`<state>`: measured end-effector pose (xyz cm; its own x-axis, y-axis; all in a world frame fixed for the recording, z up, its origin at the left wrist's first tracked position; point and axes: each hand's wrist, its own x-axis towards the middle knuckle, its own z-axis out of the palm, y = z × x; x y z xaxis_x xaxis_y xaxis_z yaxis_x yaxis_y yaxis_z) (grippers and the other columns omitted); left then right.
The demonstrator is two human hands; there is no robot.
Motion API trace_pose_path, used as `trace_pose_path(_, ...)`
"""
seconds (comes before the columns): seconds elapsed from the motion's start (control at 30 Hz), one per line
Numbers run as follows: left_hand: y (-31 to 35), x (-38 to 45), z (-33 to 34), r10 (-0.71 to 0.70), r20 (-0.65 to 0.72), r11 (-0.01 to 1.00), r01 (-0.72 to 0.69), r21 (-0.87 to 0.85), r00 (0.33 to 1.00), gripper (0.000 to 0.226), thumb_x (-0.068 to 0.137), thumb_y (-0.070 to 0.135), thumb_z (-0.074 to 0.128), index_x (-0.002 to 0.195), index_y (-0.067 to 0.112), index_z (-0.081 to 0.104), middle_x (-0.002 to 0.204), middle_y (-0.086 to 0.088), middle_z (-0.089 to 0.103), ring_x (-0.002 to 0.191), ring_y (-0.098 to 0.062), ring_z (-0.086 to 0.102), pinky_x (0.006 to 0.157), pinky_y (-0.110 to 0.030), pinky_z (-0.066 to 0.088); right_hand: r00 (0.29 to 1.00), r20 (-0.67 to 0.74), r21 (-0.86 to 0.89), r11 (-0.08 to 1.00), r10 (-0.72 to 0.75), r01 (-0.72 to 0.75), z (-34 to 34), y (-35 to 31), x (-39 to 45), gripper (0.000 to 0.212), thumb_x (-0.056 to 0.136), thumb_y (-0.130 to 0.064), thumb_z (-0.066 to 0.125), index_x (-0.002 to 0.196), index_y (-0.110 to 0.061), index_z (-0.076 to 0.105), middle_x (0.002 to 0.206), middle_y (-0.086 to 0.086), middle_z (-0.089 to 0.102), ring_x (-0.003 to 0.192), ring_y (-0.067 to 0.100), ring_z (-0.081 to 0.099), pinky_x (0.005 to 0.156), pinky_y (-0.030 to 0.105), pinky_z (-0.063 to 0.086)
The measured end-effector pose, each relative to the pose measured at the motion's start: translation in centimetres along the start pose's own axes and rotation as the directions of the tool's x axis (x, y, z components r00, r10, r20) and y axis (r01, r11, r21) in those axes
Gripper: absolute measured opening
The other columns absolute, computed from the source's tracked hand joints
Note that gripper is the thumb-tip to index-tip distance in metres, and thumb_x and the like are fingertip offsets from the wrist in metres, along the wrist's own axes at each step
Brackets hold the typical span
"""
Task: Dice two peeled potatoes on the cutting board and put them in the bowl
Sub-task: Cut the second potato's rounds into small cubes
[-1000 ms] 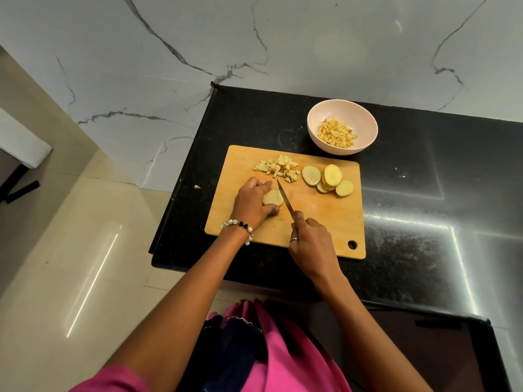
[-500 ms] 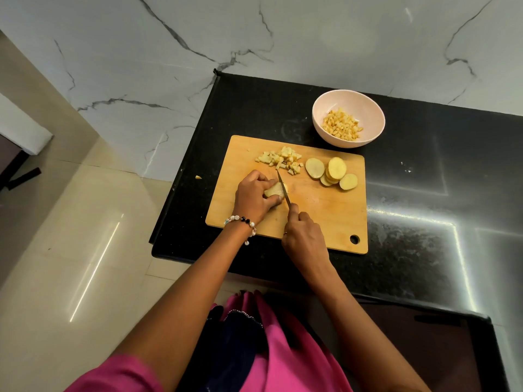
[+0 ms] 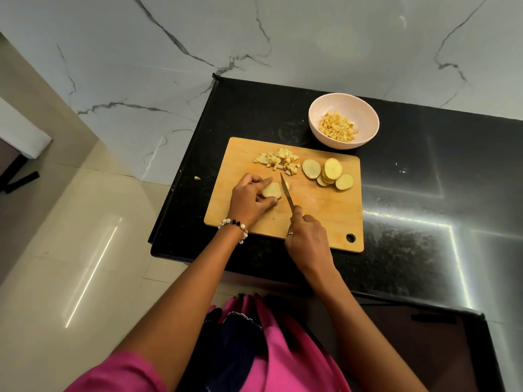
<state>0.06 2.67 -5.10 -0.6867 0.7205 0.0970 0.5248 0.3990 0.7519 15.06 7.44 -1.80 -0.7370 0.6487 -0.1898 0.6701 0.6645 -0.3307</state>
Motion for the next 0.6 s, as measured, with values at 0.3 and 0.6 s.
trace_pose_path(0.3,-0.1,-0.1,0.2,-0.015,-0.027,1.000,0.015,-0.021,1.000,0.048,0.075,0.021,0.078,0.119,0.012,0.065,0.107,0.000,0.054,0.081,-0.007,0.050,0.074,-0.013,0.045,0.999,0.004,0.021,0.998,-0.051,0.051,0.3,-0.4,-0.4,0.053,0.095,-0.007,0.033,0.147,-0.003,0.022,0.113,0.020,0.055,0.095,0.036,0.053,0.078,0.042,0.044)
trace_pose_path(0.6,-0.2,0.1,0.5,0.018,-0.039,1.000,-0.018,0.004,0.999,0.044,0.075,0.020,0.078,0.116,0.007,0.066,0.106,-0.005,0.057,0.084,-0.014,0.055,0.081,-0.031,0.052,0.992,-0.063,-0.107,0.989,-0.108,0.101,0.9,-1.5,1.6,0.051,0.095,-0.003,0.031,0.144,0.004,0.023,0.110,0.023,0.057,0.087,0.039,0.059,0.063,0.035,0.034)
